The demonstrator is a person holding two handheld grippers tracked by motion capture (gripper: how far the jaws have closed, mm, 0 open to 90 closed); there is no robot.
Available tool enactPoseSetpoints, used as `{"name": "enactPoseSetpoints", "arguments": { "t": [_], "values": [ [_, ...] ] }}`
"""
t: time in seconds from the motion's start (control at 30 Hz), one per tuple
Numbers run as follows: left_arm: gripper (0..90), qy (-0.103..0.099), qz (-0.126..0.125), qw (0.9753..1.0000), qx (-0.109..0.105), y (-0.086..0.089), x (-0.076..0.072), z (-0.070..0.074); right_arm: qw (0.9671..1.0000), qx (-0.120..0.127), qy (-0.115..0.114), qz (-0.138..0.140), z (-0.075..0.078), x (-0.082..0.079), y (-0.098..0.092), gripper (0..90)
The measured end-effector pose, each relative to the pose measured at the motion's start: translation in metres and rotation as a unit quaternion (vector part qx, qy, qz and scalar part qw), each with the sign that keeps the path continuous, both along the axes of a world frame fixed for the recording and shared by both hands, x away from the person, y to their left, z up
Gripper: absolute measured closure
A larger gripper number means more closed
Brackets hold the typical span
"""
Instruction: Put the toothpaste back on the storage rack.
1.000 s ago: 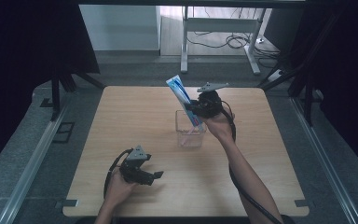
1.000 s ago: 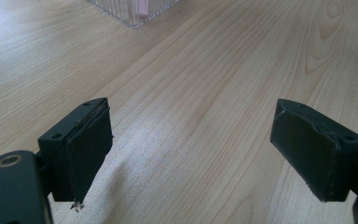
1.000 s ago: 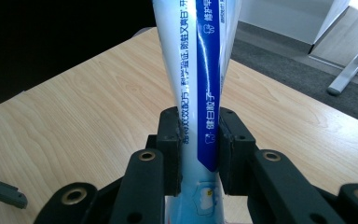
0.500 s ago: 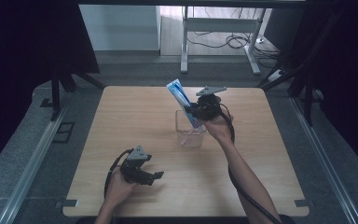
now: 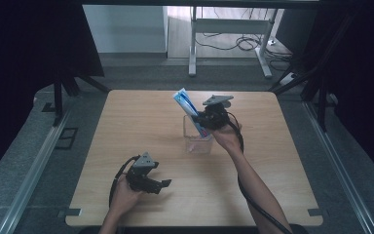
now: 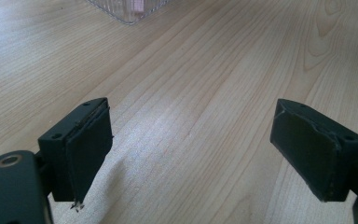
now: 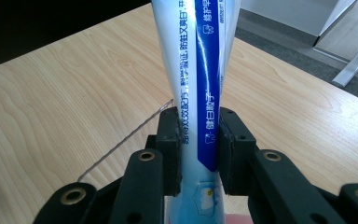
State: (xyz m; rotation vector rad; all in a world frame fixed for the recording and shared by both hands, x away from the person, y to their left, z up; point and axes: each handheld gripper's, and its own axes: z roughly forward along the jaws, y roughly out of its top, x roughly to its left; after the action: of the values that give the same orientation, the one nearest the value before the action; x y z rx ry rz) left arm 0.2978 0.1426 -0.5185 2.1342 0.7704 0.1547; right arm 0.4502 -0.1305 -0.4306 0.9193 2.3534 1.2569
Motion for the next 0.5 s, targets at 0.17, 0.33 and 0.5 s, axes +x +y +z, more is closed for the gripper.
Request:
{"name": "enactPoseSetpoints", "arguments": {
  "t": [0.17, 0.33, 0.5],
  "values": [
    [13.0, 0.0, 0.0, 1.0, 0.001, 0.0, 0.0, 0.0, 1.0, -0.003, 0.002, 0.002, -0.006, 0.001, 0.0, 72.6],
    [12.9, 0.001, 0.0, 1.0, 0.001, 0.0, 0.0, -0.001, 0.9998, -0.009, 0.01, 0.012, -0.01, 0.001, 0.0, 72.3],
    [13.0, 0.001, -0.001, 1.0, 0.003, 0.0, 0.0, 0.0, 0.9997, -0.013, 0.014, 0.018, -0.013, 0.0, 0.001, 71.9]
  ]
}}
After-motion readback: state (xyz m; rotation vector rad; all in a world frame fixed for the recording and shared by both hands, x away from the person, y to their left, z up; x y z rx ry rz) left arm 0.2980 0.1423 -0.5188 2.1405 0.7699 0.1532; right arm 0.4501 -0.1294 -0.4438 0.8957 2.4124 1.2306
